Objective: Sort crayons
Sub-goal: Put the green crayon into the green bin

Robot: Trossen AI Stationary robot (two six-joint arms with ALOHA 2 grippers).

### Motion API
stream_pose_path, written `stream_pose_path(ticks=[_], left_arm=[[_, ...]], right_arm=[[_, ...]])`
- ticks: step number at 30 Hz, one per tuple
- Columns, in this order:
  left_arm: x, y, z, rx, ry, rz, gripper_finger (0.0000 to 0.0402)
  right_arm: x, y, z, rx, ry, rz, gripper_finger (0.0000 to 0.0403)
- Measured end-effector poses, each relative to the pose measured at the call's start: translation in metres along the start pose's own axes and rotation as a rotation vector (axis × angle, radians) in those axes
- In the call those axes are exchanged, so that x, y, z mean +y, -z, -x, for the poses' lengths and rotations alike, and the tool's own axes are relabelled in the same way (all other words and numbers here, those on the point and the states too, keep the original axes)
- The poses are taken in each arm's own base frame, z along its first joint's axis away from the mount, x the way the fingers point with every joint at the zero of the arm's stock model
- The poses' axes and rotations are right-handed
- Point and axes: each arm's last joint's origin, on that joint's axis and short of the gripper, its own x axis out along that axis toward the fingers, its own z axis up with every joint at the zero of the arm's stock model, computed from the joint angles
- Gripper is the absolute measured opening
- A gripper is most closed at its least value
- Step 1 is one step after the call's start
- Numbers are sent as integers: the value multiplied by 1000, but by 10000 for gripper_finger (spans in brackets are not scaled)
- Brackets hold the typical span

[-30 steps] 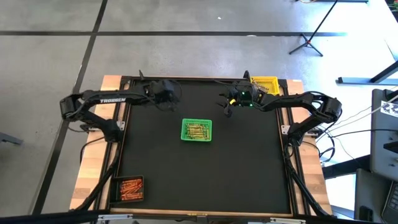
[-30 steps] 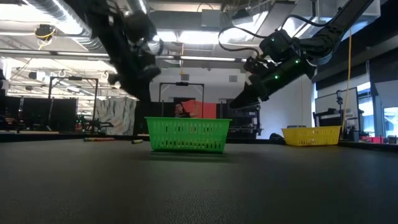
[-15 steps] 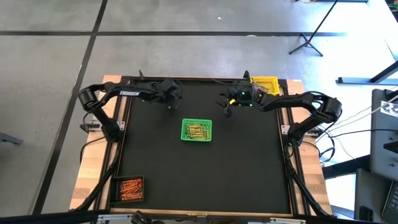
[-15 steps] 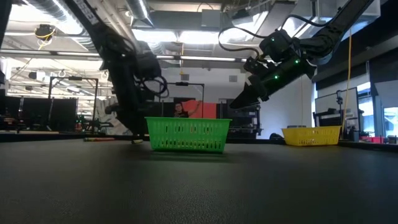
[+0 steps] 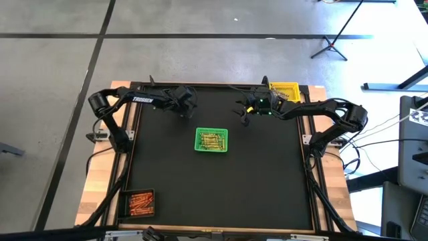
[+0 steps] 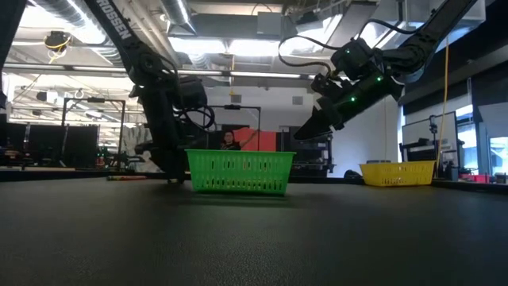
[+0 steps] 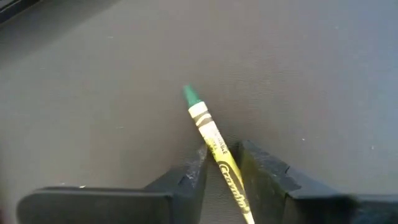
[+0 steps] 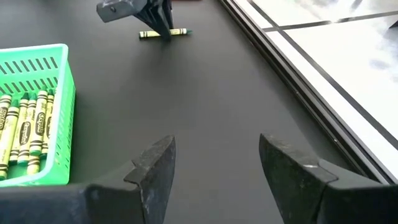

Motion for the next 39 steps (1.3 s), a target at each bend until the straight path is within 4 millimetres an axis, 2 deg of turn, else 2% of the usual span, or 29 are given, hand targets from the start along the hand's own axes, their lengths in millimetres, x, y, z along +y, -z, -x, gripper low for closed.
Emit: stream_pose_path(ticks=[9,14,17,21,26,30,35,39], left_arm=[[0,0,0,5,4,-29,14],[0,-1,3,-5,6,-53,6],[-2,0,14,-20,19,-86,10],[-10,-3,38,-100,66,-129,11],[-28,-1,72,-209,174,-251,11],[-52,5,90,-285,326,-422,11],[-84,19,102,-361,512,-638,11],[-104,29,103,-397,573,-724,11]], right_arm=[[0,1,0,12,-3,-1,231],[0,1,0,14,-3,-1,231],[0,1,0,14,-3,-1,231],[0,1,0,14,-4,-2,231],[0,1,0,14,-4,-1,231],[0,1,0,14,-4,-1,231],[0,1,0,13,-5,-2,231],[1,1,0,12,-12,-2,231]])
